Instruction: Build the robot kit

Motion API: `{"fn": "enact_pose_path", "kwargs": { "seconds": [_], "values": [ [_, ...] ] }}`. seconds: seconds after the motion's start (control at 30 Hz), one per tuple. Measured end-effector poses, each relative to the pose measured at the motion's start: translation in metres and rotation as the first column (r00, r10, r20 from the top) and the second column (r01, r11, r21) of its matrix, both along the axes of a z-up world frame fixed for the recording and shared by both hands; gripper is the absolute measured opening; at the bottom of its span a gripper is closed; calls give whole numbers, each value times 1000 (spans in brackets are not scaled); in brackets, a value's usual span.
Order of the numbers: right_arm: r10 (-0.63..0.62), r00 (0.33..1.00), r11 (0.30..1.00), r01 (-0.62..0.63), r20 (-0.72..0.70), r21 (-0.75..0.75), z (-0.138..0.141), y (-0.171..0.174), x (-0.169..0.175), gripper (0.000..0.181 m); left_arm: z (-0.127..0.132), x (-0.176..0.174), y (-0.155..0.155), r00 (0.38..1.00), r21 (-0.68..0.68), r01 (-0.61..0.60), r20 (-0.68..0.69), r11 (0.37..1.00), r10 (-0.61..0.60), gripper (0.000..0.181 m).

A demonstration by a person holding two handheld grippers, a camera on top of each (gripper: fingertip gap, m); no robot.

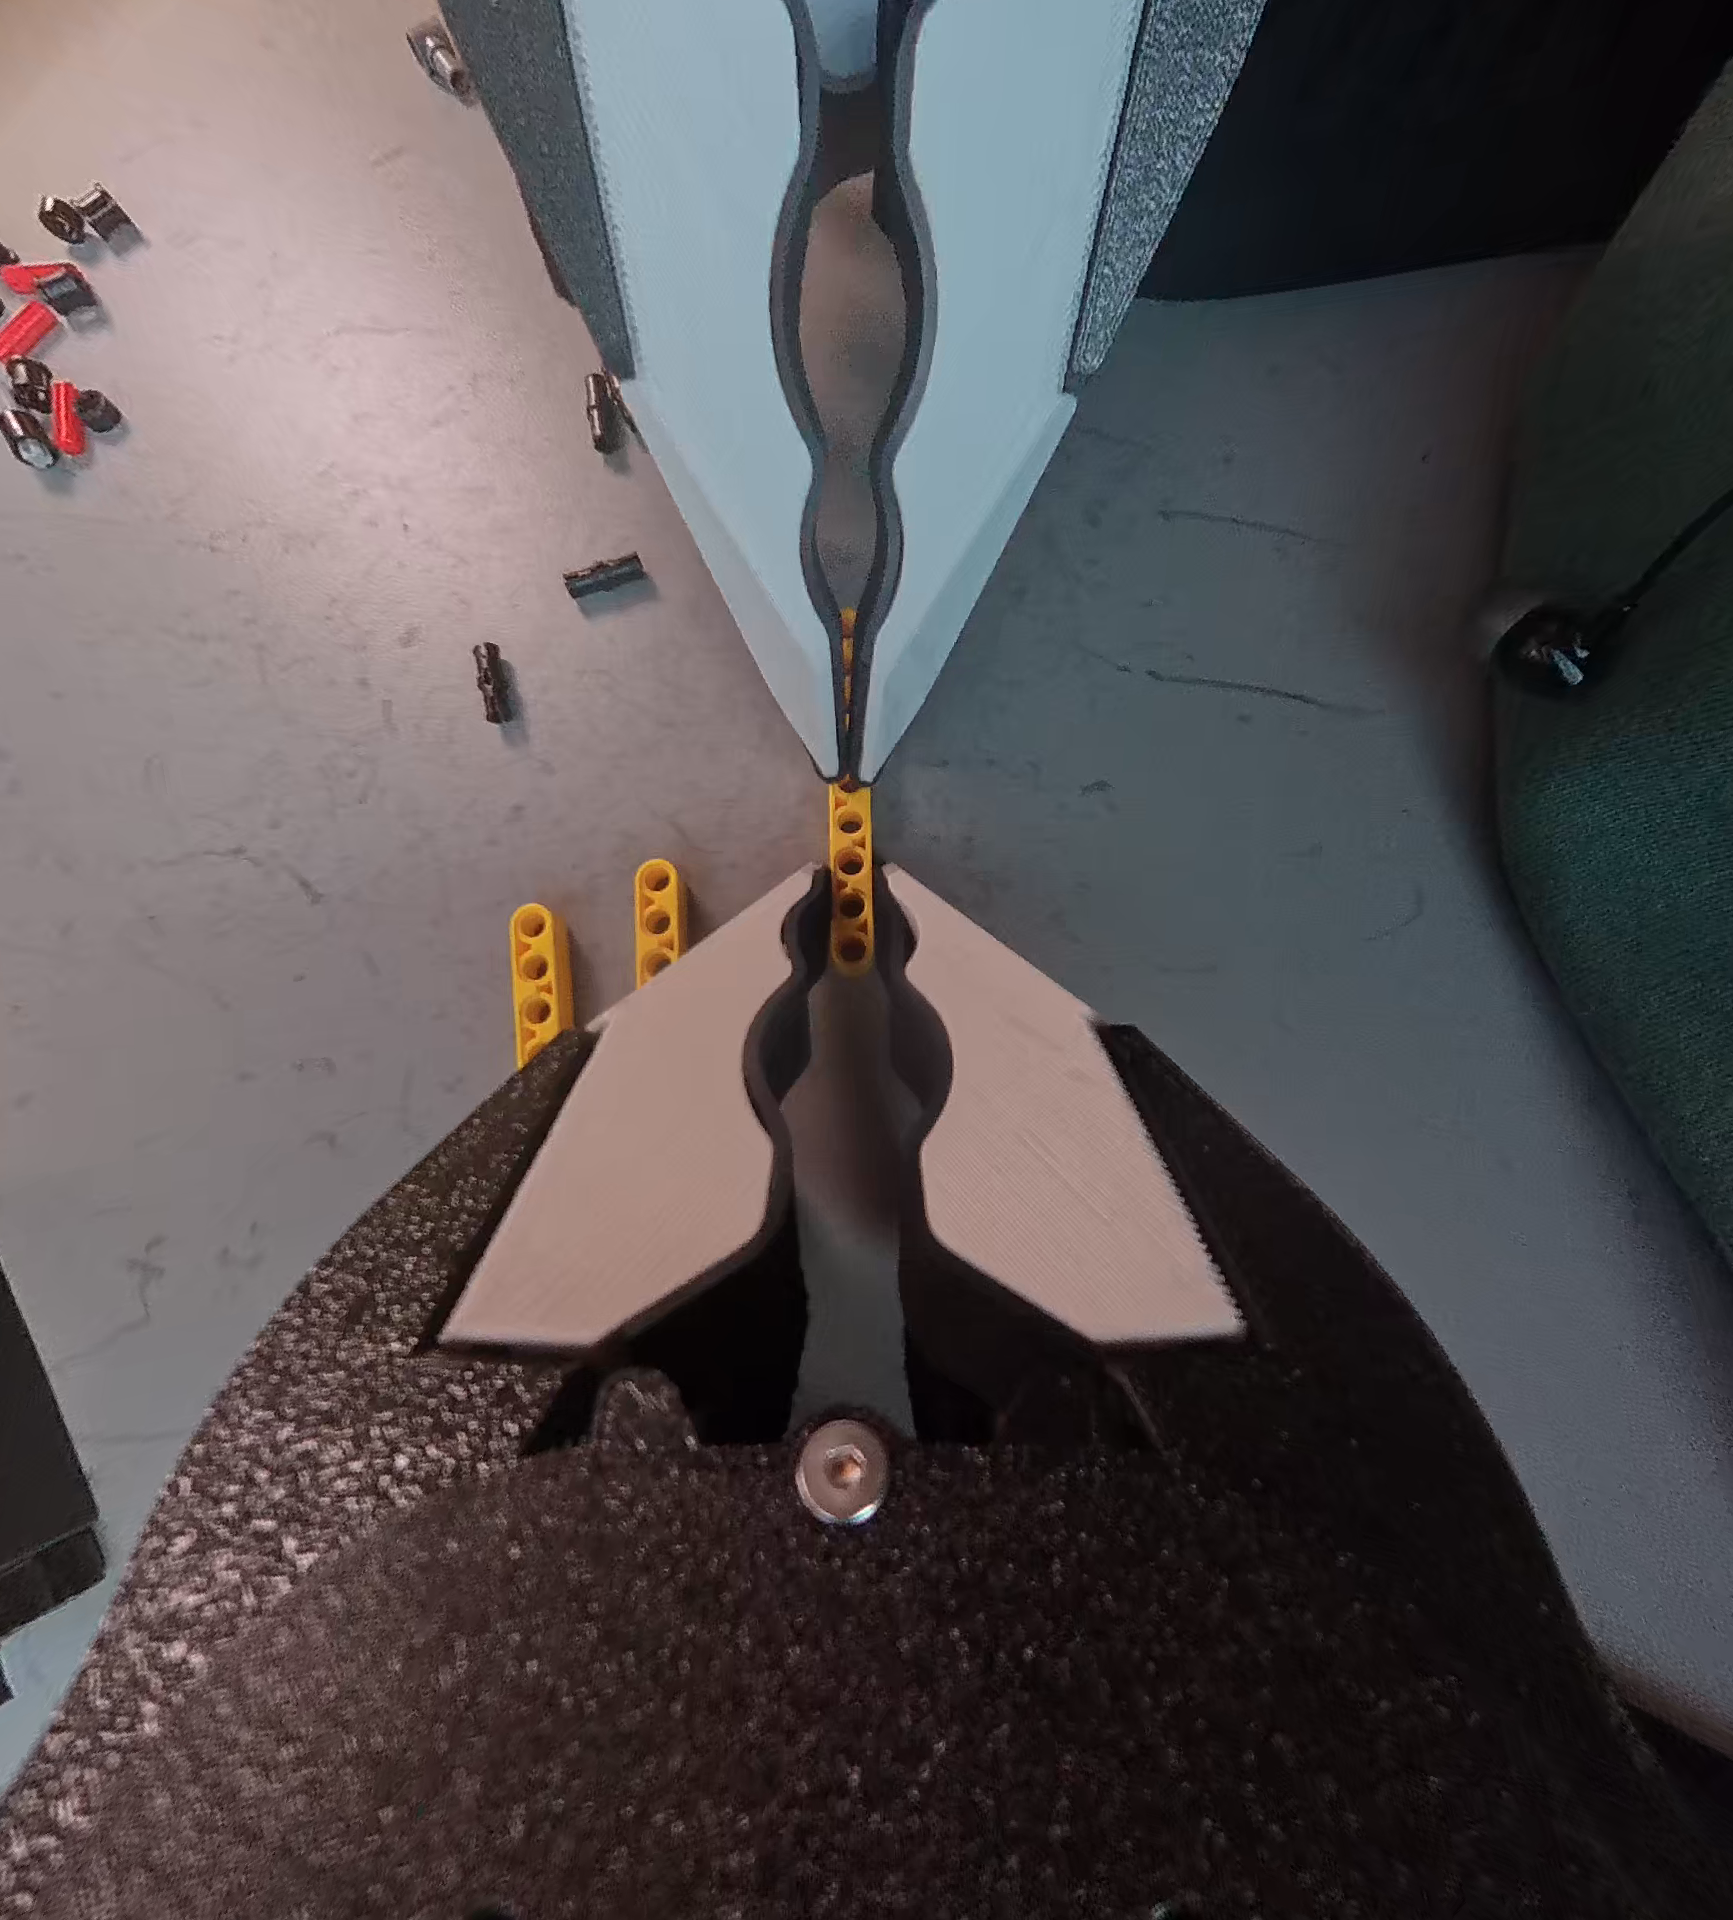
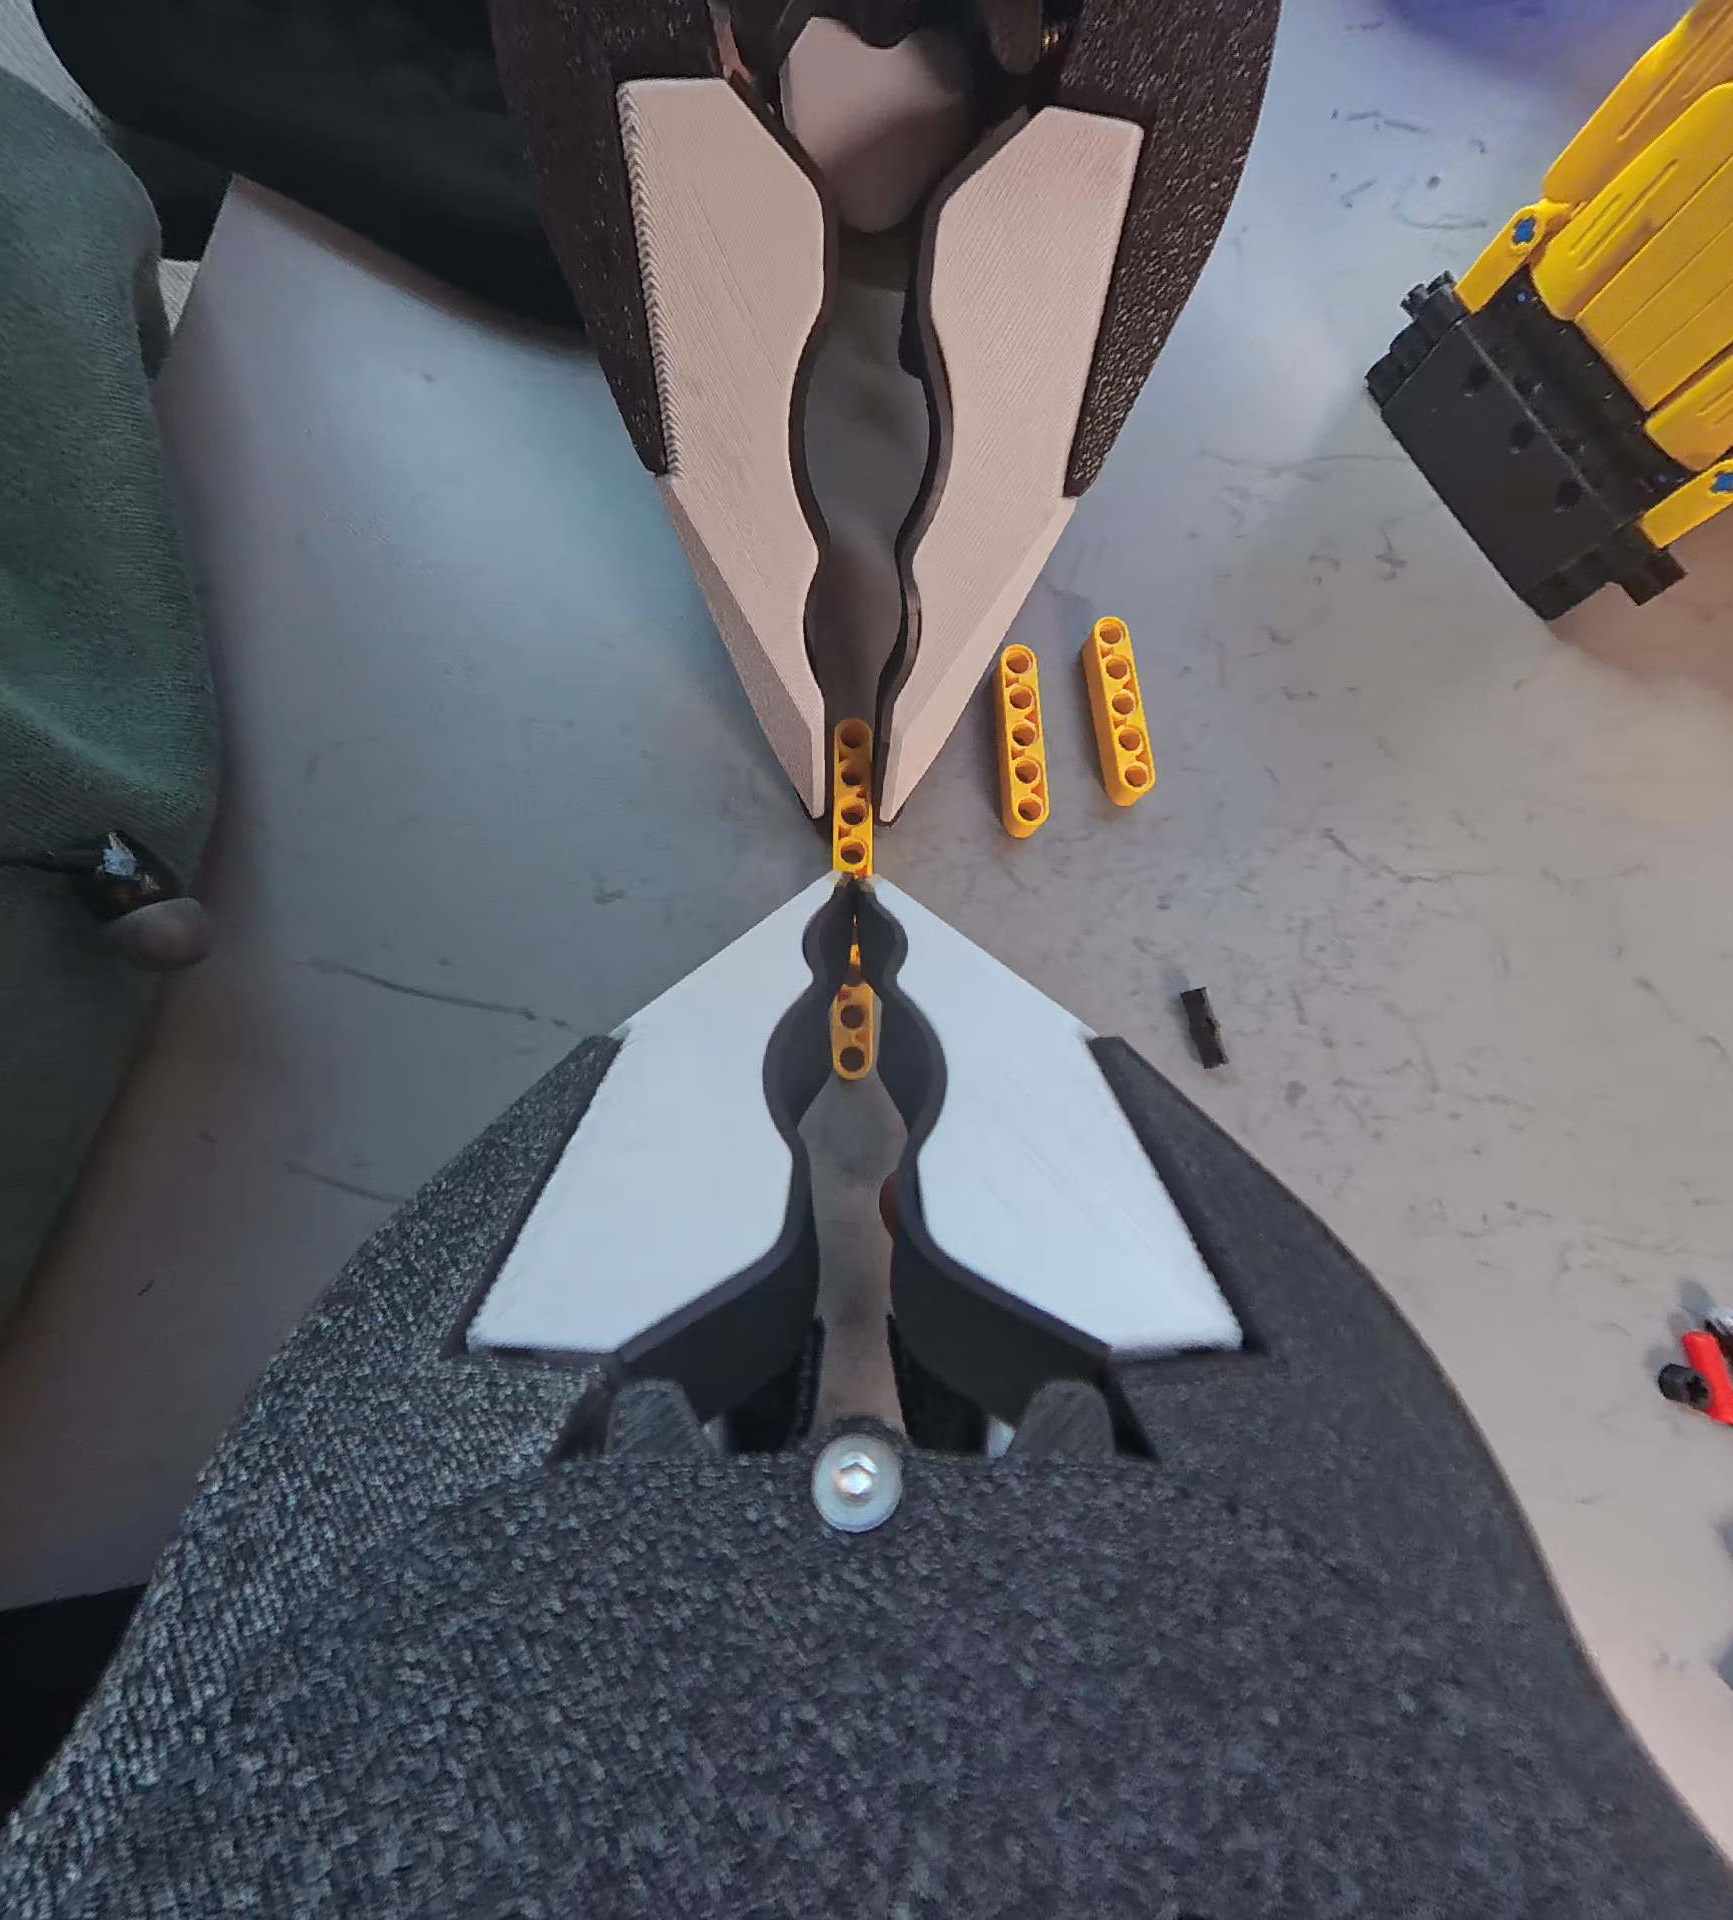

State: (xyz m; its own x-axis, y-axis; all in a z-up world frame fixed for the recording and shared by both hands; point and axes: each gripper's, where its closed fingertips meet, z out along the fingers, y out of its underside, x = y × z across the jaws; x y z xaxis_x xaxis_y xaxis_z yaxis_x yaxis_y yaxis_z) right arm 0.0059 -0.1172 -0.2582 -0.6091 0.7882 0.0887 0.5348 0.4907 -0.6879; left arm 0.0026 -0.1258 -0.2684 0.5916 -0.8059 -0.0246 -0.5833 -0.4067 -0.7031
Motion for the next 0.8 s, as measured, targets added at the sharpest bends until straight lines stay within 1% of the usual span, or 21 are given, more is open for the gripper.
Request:
{"fn": "enact_pose_path", "kwargs": {
  "seconds": [0.2, 0.37, 0.5, 0.6, 0.8],
  "values": [
    [11, 1000, 1000, -11, -8, -2, 3, -3, -5, 0, 0, 0, 0, 1000, 3, 2, 2, 1000, -2, 7],
    [24, 1000, 1000, -24, 10, 3, 0, -4, -7, 0, 0, 0, 0, 1000, 4, 2, 2, 1000, -2, 7],
    [41, 999, 999, -41, -4, 2, 3, -9, -11, 0, 0, 0, 0, 1000, 7, 4, 3, 1000, -4, 7],
    [51, 999, 998, -51, 8, 21, -1, -10, -12, 0, 0, 0, 0, 1000, 16, 5, -4, 1000, -5, 7],
    [64, 998, 997, -64, 5, 34, 0, -10, -14, 0, 0, -1, 0, 1000, 25, 7, -8, 1000, -7, 7]
  ]
}}
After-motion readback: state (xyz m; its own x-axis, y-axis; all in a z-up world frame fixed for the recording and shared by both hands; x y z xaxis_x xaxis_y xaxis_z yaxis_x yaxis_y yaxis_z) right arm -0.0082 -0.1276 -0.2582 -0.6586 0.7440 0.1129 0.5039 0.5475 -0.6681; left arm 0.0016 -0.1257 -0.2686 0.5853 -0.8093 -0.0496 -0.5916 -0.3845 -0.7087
